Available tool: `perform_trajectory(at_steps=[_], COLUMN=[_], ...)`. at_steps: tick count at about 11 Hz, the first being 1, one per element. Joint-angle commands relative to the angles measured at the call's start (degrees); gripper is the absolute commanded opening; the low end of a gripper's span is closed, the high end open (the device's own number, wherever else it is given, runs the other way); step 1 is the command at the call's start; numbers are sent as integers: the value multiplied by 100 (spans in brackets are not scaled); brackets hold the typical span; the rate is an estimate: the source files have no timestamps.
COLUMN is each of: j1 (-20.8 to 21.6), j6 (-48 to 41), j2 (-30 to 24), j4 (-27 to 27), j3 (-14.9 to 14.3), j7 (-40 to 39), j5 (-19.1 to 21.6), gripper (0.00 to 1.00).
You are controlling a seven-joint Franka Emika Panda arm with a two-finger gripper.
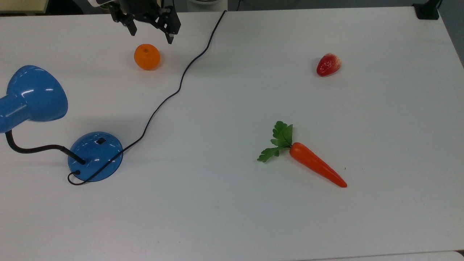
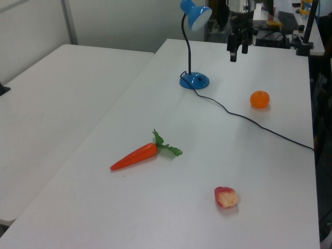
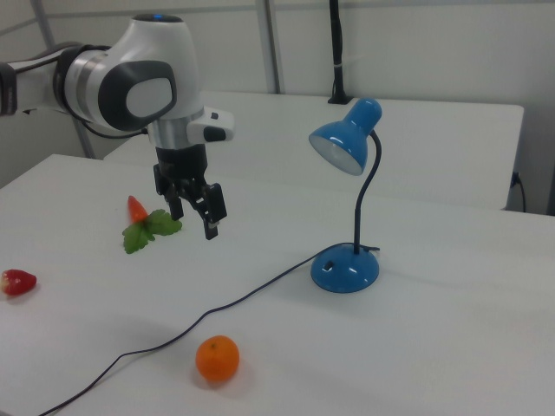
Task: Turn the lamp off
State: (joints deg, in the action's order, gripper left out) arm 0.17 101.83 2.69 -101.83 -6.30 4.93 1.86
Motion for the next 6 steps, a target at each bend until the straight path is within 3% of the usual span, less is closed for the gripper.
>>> perform_trajectory(at_steps=[1,6], j1=[18,18], j6=[-199,-199], j2=[-58,-32], j4=[110,137], j3=[-91,-91], j7=[-150,-98], j5=[148,148], gripper=[100,100])
